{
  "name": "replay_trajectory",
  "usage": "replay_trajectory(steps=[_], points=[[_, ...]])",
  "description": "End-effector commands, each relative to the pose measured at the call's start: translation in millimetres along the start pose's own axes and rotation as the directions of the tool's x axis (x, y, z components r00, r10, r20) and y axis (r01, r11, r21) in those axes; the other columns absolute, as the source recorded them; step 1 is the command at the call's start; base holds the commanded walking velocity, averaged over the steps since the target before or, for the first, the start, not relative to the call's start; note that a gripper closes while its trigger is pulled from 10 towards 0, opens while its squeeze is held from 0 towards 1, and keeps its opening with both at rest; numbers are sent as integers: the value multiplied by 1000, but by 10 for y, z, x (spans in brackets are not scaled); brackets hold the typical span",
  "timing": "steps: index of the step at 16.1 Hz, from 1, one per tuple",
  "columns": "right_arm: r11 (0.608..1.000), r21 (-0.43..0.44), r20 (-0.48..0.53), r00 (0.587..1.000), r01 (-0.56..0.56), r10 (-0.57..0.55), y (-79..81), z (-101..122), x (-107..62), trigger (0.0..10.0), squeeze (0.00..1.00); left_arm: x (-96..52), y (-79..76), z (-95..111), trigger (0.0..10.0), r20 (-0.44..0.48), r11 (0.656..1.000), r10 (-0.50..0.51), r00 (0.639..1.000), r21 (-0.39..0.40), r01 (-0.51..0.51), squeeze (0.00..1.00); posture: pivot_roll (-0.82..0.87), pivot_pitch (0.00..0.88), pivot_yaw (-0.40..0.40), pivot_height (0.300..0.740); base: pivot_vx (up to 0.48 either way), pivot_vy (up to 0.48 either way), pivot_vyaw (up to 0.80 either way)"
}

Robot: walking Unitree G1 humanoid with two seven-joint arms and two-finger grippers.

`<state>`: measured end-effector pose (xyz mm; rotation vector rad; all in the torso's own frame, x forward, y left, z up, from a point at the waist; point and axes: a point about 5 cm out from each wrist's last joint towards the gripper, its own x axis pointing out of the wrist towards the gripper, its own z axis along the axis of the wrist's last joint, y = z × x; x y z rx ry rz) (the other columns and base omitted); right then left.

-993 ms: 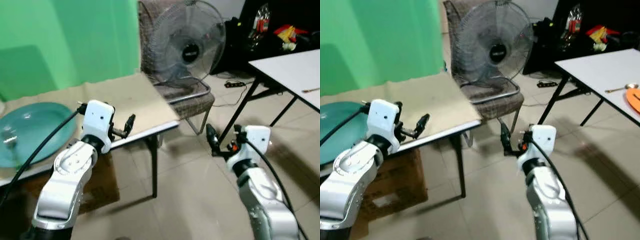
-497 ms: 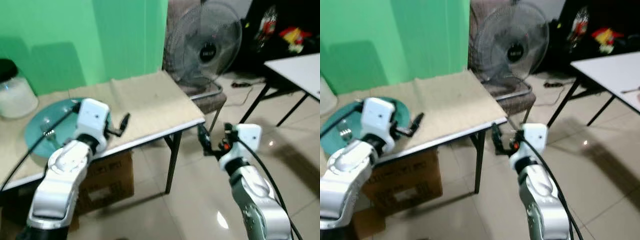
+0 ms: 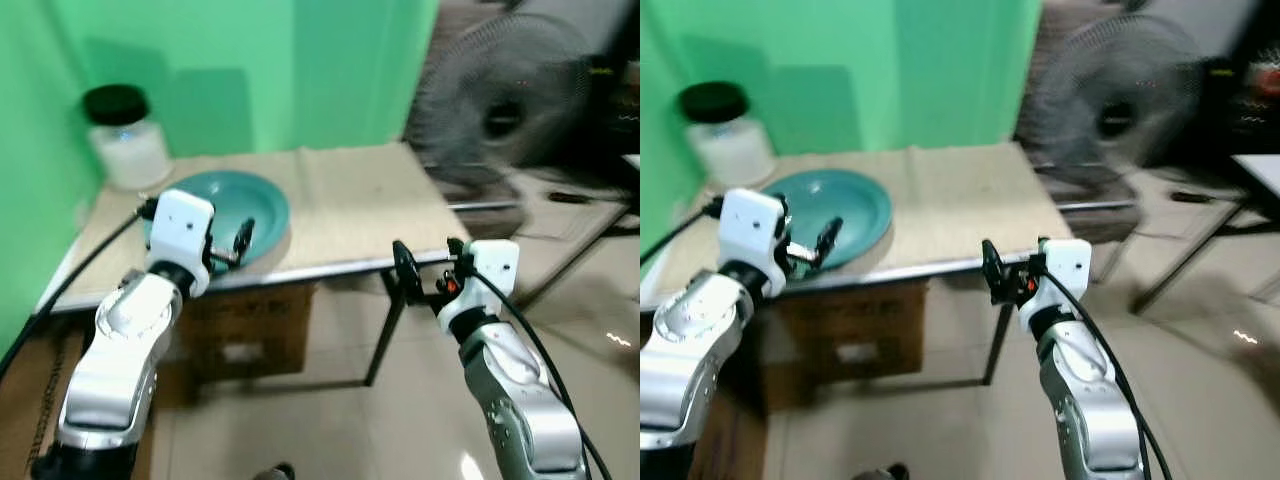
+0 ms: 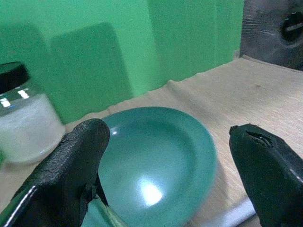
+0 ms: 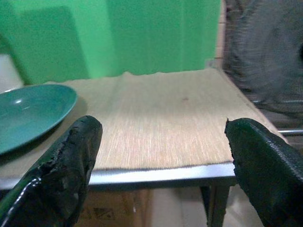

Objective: Setting the table

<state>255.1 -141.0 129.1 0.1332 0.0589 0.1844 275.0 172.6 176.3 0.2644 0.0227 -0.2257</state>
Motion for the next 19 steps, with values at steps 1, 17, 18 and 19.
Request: replay_trajectory(steps=[1,17,18,19], points=[[1000,-2,3,1000,24,-24,-57,7,-4,10000,1000,16,-41,-7,10000,-4,1000,-14,1000,0,14,0,63,0,-27,740,0,0,800],[1000,-14,-40,999,-21,20,-47,-21,115,10000,0,128,-5,27,10000,10,1000,-16,1000,-12,17,0,58,0,-24,740,199,0,300],[1000,-16,-37,999,-15,14,-55,-14,115,10000,0,139,-11,26,10000,11,1000,-23,1000,-11,23,0,58,0,-24,740,360,0,0],[1000,-16,-35,999,-7,7,-69,-6,111,10000,0,150,-24,26,10000,12,999,-31,999,-11,31,0,49,0,-17,740,356,0,0]])
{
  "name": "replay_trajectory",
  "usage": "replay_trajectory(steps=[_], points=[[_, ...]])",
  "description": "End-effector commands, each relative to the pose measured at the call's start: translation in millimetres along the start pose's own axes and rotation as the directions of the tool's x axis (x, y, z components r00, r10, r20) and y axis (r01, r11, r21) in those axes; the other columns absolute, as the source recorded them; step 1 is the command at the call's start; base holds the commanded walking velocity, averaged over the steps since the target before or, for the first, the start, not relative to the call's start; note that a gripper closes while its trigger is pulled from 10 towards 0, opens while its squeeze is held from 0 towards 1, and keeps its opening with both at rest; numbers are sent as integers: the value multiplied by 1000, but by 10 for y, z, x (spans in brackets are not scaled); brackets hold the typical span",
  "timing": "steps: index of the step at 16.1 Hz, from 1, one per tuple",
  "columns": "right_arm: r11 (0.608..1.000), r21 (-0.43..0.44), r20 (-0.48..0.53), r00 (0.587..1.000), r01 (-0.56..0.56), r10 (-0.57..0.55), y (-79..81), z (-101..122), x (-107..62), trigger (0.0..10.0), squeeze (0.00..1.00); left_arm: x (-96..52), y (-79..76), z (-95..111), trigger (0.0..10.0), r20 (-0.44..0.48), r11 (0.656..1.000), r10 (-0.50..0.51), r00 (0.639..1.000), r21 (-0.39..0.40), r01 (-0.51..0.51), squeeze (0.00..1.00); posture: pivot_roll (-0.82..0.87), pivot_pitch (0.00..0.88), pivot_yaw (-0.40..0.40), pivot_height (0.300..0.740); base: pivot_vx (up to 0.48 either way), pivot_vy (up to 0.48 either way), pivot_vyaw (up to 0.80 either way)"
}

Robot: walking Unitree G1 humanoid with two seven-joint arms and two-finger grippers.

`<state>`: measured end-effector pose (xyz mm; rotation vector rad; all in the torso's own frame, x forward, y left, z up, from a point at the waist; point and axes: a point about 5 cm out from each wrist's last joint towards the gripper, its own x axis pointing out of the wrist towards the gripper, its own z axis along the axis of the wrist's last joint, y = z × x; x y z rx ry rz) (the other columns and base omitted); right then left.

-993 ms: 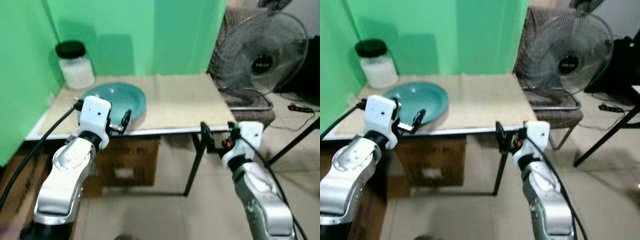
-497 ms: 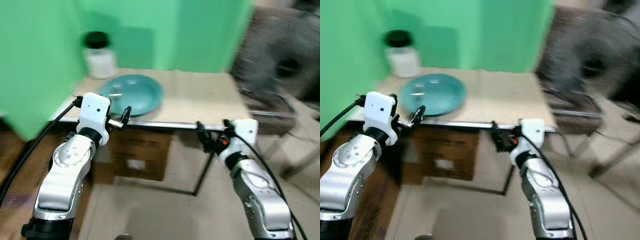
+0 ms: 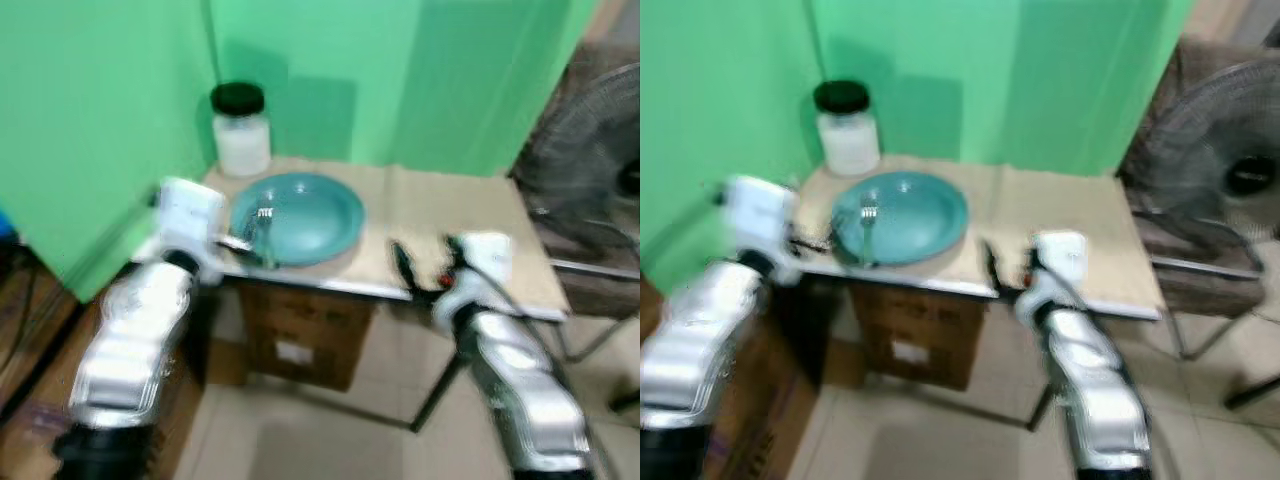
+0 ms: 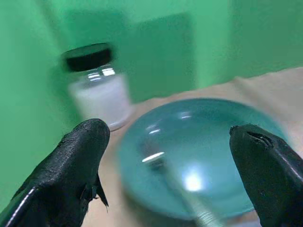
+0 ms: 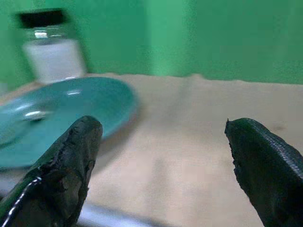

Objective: Setting the table

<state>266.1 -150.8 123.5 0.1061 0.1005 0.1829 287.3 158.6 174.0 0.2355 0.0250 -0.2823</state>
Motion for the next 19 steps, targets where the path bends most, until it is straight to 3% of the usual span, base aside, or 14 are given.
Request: replay_trajectory(steps=[1,5,8,9,11,13,14,15,16,17,19], points=[[1000,7,9,1000,-8,8,42,33,15,10000,0,1,76,16,10000,4,1000,18,1000,16,-18,0,49,0,-17,740,356,0,0],[1000,6,5,1000,-7,7,27,43,28,10000,0,51,50,27,10000,9,1000,-9,1000,17,9,0,47,0,-22,740,335,0,0],[1000,9,-12,1000,-23,23,21,55,42,10000,0,99,-29,31,10000,5,996,-85,996,-38,85,0,46,0,-24,740,0,0,0],[999,8,-33,998,-48,48,10,56,50,10000,0,145,-40,-46,10000,-78,992,-116,990,-55,111,1000,48,0,-30,740,0,0,0],[995,-24,-73,993,-99,97,-22,53,50,10000,0,247,-21,-85,10000,-148,991,-97,984,-105,82,1000,49,0,-34,740,0,0,0],[987,-51,-100,984,-152,146,-103,90,40,10000,0,388,3,-123,10000,-239,998,-62,969,-35,55,1000,51,0,-48,740,0,0,0],[977,-74,-111,975,-200,192,-113,117,20,10000,0,453,-26,-121,10000,-257,996,-88,962,-50,78,706,52,0,-51,740,0,0,0],[965,-94,-125,964,-246,234,-109,127,-2,10000,0,500,-58,-111,10000,-260,992,-118,959,-78,101,294,52,0,-51,740,0,0,0],[920,-146,-175,925,-364,338,-98,138,-62,10000,0,630,-130,-82,10000,-277,980,-177,944,-141,143,0,44,0,-54,740,0,0,0],[902,-165,-194,909,-400,368,-92,137,-85,10000,0,668,-153,-83,10000,-291,975,-197,936,-162,155,0,44,0,-54,740,0,0,0],[846,-186,-249,857,-500,452,-62,135,-164,10000,0,779,-182,-151,10000,-385,978,-202,901,-135,162,0,39,0,-54,740,0,0,0]])
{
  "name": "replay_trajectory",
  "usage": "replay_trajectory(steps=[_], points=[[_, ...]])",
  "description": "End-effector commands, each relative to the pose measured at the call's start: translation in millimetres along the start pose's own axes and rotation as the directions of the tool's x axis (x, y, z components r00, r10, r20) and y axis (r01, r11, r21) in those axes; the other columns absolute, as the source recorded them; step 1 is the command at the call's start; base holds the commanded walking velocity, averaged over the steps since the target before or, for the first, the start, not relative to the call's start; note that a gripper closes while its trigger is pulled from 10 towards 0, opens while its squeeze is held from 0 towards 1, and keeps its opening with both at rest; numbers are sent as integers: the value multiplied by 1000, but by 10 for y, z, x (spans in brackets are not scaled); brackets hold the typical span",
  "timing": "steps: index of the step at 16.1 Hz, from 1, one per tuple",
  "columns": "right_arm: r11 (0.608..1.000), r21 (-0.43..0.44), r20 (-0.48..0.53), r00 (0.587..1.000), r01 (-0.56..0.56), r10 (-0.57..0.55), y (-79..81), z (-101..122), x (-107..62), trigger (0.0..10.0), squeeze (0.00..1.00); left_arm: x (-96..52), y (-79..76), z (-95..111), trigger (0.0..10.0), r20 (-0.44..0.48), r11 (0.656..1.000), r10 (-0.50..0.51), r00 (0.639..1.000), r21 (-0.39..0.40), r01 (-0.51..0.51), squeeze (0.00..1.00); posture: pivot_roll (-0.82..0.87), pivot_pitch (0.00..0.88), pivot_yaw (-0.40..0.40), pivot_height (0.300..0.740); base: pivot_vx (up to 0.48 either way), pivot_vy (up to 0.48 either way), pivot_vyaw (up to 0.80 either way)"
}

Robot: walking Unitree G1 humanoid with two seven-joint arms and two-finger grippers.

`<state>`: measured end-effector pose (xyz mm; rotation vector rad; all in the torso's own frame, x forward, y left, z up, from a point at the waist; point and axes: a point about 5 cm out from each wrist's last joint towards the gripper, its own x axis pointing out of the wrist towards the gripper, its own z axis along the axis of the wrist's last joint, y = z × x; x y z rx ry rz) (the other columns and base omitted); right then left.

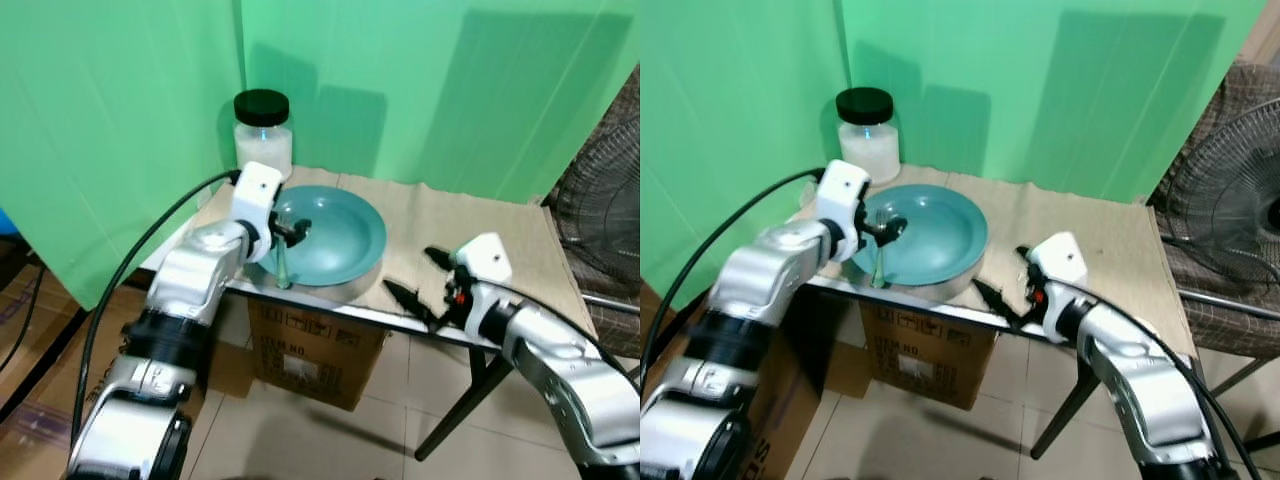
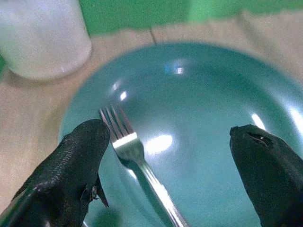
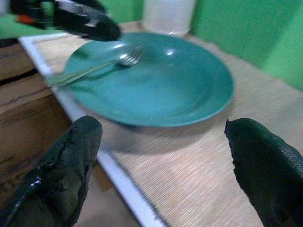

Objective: Setting the table

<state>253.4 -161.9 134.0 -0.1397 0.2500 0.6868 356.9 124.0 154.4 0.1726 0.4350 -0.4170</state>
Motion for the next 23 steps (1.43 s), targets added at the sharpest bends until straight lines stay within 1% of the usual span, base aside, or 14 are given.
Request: replay_trajectory(steps=[1,3,5,8,9,10,11,13,15,16,17,21,23], points=[[999,-7,-4,999,-40,40,19,33,-21,10000,0,41,7,-43,10000,-55,1000,6,998,14,-5,0,39,0,-54,740,0,0,0],[996,-21,-24,996,-88,87,44,22,-60,10000,0,110,63,-82,10000,-136,999,37,990,25,-33,0,31,0,-49,740,0,0,0],[992,-22,-37,991,-128,127,74,5,-96,10000,0,171,85,-129,10000,-184,999,41,982,35,-35,0,31,0,-49,740,0,0,0],[988,-20,-46,987,-155,154,103,-12,-112,10000,0,228,69,-163,10000,-191,1000,10,981,12,-8,0,25,0,-48,740,0,0,0],[986,-19,-53,985,-166,165,119,-22,-117,10000,0,256,80,-171,4627,-197,1000,12,980,30,-7,0,23,0,-49,740,0,0,0],[985,-19,-54,984,-170,168,124,-23,-117,10000,0,265,87,-173,2863,-201,999,13,979,43,-5,0,23,0,-49,740,0,0,0],[984,-19,-56,983,-174,173,131,-24,-121,10000,0,278,100,-176,0,-207,998,16,978,58,-4,0,22,0,-47,740,0,0,0],[983,-20,-62,982,-181,179,139,-31,-124,10000,0,285,110,-168,0,-208,997,14,978,73,1,0,22,0,-47,740,0,0,0],[982,-22,-66,980,-188,186,147,-36,-122,10000,0,287,132,-149,0,-209,991,30,977,133,-2,0,25,0,-49,740,0,0,0],[982,-22,-66,980,-188,186,147,-36,-122,10000,0,287,132,-149,0,-209,991,30,977,133,-2,0,25,0,-49,740,0,0,0],[980,-25,-69,978,-198,196,165,-44,-111,10000,0,291,181,-129,0,-216,961,79,973,276,-17,0,27,0,-48,740,0,0,0],[979,-29,-75,977,-202,200,172,-56,-116,10000,0,303,245,-130,0,-218,928,124,968,371,-36,0,26,0,-48,740,0,0,0],[978,-28,-76,976,-206,203,180,-56,-113,10000,0,303,252,-134,0,-220,928,120,968,371,-31,0,27,0,-48,740,0,0,0]])
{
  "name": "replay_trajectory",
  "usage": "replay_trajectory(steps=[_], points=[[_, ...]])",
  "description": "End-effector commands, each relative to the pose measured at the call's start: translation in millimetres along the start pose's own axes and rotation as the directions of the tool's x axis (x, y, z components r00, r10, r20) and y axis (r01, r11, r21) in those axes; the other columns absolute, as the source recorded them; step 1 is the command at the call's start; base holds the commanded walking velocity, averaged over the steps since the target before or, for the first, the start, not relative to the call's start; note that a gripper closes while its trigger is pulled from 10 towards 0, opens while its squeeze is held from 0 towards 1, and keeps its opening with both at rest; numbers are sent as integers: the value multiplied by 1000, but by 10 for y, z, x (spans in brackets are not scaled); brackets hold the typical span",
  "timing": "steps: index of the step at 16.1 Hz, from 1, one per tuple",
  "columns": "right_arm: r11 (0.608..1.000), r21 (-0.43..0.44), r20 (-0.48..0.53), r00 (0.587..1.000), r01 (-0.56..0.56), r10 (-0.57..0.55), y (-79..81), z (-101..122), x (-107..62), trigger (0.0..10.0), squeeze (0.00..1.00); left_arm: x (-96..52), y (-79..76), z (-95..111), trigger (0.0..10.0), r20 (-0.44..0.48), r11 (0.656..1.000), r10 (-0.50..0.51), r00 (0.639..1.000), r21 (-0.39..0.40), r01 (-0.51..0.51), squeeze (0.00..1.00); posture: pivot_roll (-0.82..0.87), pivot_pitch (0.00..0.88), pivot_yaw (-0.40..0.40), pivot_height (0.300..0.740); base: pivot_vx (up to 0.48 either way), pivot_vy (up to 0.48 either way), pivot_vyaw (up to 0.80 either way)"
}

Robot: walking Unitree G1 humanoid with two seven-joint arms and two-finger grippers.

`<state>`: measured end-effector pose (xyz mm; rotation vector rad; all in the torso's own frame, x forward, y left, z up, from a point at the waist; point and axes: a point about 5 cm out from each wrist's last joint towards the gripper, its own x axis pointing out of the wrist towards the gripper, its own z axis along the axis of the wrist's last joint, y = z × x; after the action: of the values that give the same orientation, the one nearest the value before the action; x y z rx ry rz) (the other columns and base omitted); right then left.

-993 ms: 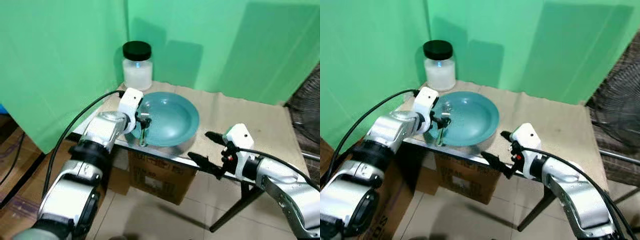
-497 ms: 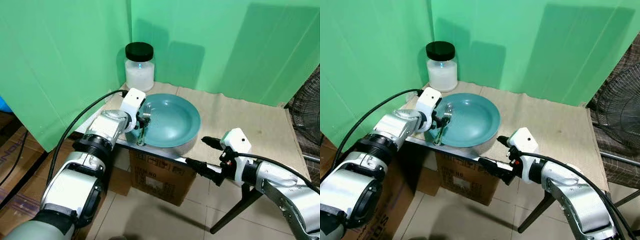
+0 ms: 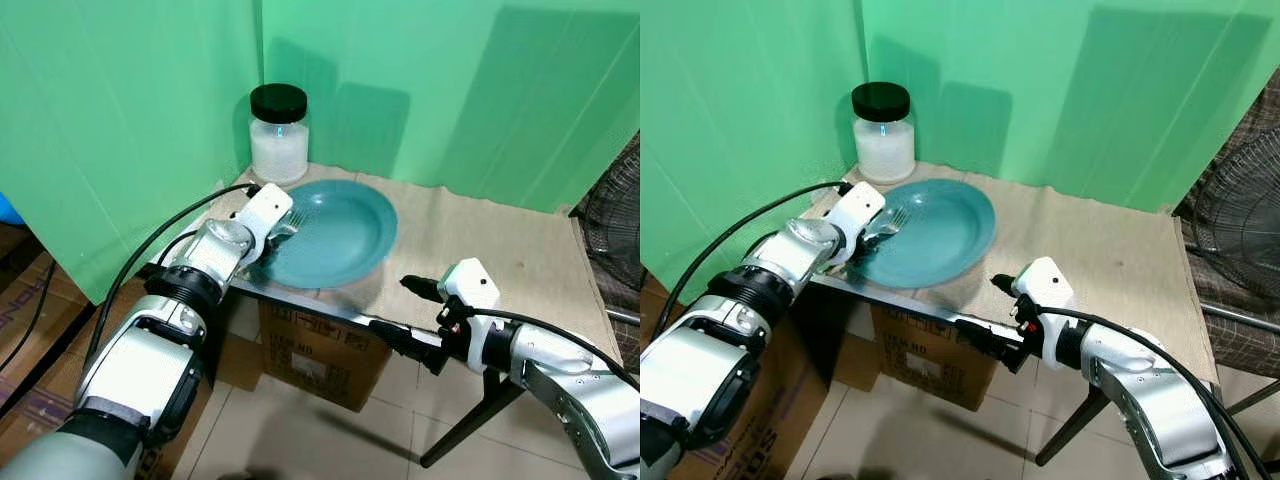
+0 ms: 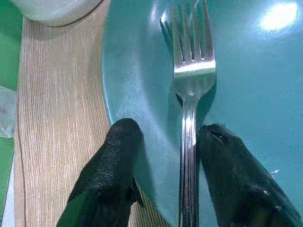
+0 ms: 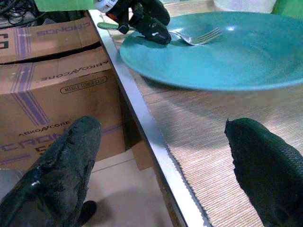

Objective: Setting the table

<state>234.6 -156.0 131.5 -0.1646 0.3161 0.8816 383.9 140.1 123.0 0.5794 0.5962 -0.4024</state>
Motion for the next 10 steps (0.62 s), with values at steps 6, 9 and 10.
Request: replay_trajectory(steps=[6,9,10], points=[[1000,-14,-17,1000,-8,7,1,-19,-16,10000,0,-20,90,108,0,19,999,14,1000,33,-14,0,29,0,-47,740,0,0,0],[1000,-12,-15,1000,-13,13,10,-19,-13,10000,0,-21,99,114,0,27,1000,10,1000,27,-11,0,29,0,-46,740,0,0,0],[1000,-10,-14,1000,-19,19,17,-19,-17,10000,0,-21,100,115,0,29,1000,5,1000,23,-6,0,29,0,-46,740,0,0,0]])
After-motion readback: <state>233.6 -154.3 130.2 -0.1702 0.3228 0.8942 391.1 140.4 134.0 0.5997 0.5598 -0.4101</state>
